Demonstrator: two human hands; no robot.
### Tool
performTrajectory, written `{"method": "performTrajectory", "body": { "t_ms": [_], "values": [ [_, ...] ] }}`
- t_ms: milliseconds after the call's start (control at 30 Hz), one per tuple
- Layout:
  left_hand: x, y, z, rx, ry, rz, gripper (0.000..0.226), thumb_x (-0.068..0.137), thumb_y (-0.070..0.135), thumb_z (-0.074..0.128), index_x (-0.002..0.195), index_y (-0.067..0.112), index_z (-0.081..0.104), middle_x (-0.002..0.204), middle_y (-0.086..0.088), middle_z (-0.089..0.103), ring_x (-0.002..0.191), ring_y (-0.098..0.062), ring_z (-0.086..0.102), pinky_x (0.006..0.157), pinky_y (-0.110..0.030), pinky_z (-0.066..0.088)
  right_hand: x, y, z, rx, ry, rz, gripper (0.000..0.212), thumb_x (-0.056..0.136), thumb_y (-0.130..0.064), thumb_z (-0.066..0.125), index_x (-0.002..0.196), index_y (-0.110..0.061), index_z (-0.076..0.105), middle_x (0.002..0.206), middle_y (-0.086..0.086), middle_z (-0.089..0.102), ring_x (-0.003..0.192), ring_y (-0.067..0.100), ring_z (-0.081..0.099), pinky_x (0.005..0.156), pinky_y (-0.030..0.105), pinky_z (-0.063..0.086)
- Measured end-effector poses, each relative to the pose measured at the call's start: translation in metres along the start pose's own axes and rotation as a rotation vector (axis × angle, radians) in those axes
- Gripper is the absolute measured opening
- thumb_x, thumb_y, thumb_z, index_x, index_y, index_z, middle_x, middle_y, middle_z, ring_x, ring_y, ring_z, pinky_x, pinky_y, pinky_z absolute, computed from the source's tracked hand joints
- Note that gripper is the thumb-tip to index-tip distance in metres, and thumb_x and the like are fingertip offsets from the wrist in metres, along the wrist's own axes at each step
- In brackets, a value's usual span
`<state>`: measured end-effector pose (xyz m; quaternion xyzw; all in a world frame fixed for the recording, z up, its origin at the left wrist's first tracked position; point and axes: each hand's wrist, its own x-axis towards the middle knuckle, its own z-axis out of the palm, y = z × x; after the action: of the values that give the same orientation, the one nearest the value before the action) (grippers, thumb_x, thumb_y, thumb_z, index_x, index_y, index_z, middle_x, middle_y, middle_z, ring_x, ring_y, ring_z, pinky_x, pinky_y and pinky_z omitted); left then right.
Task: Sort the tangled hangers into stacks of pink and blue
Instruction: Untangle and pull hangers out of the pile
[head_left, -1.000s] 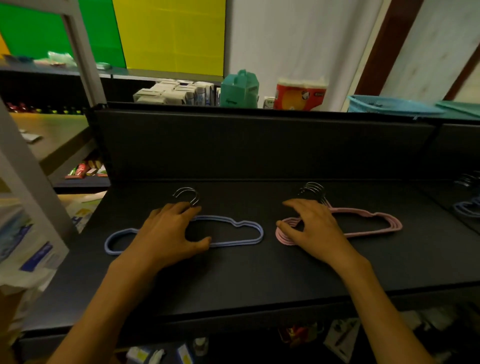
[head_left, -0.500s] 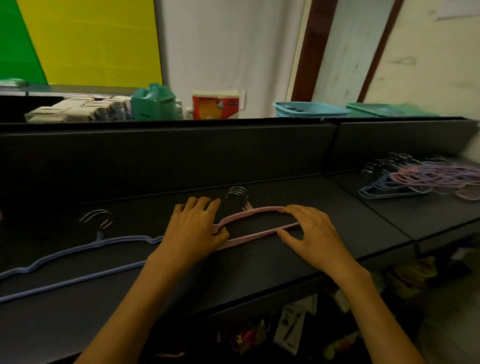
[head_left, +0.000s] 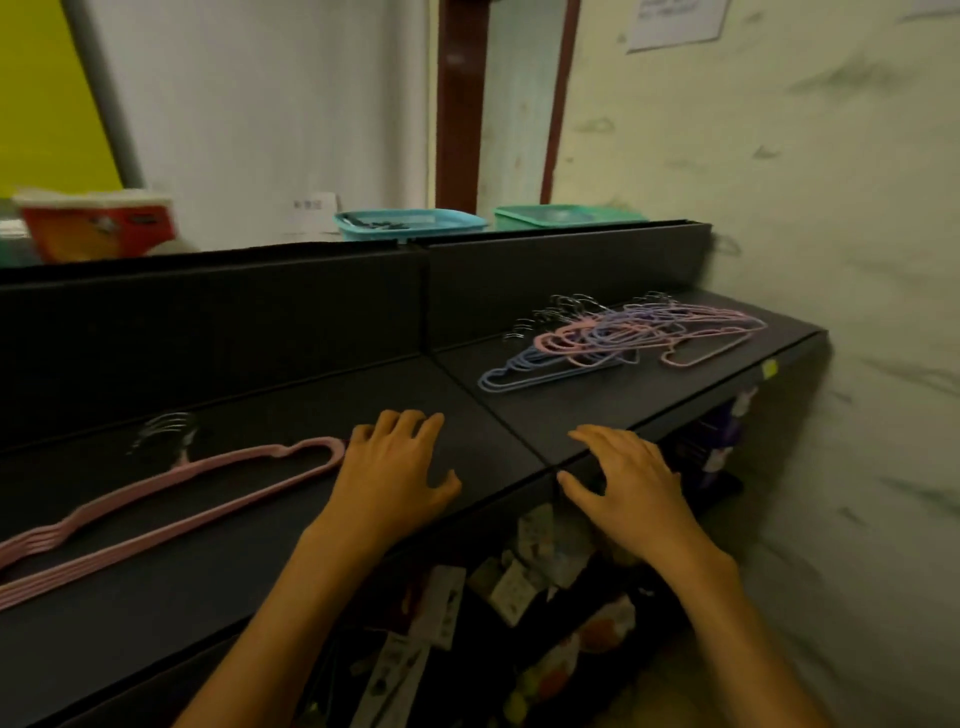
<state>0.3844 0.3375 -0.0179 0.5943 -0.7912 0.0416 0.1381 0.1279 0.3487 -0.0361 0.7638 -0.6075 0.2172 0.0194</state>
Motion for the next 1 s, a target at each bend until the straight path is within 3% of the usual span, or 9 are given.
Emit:
{"method": "performTrajectory", "body": {
  "t_ms": [500,733,1000],
  "values": [
    [0.175,0.163,0.078,-0.026,0.016,0.190,0.074,0.085,0.058,0.045,0.147,0.023,0.025,0.147,0.000,0.033,0.134,-0.021,0.028,0.106,-0.041,0.028,0.026,0.228,-0.028,-0.064,0.061,0.210,0.056,0.085,-0.055,0.051,0.133,-0.027,0.047,0.136,-0.008,0.049,0.126,0.012,0.041,0.104,0.029,0.028],
    [0.285,0.211,0.104,-0.038,0.043,0.123,0.076,0.084,0.061,0.048,0.146,0.027,0.023,0.150,0.000,0.029,0.137,-0.023,0.022,0.111,-0.044,0.022,0.109,0.326,-0.042,-0.080,0.013,0.205,0.055,0.087,-0.051,0.054,0.136,-0.028,0.043,0.139,-0.007,0.045,0.130,0.013,0.037,0.108,0.031,0.026],
    [0.358,0.223,0.113,0.051,0.033,0.011,0.077,0.085,0.062,0.046,0.147,0.025,0.020,0.151,-0.003,0.025,0.137,-0.024,0.023,0.112,-0.044,0.022,0.195,0.390,-0.031,0.001,-0.024,0.126,0.057,0.086,-0.050,0.057,0.136,-0.026,0.044,0.140,-0.005,0.045,0.131,0.014,0.037,0.109,0.032,0.026]
  ]
}}
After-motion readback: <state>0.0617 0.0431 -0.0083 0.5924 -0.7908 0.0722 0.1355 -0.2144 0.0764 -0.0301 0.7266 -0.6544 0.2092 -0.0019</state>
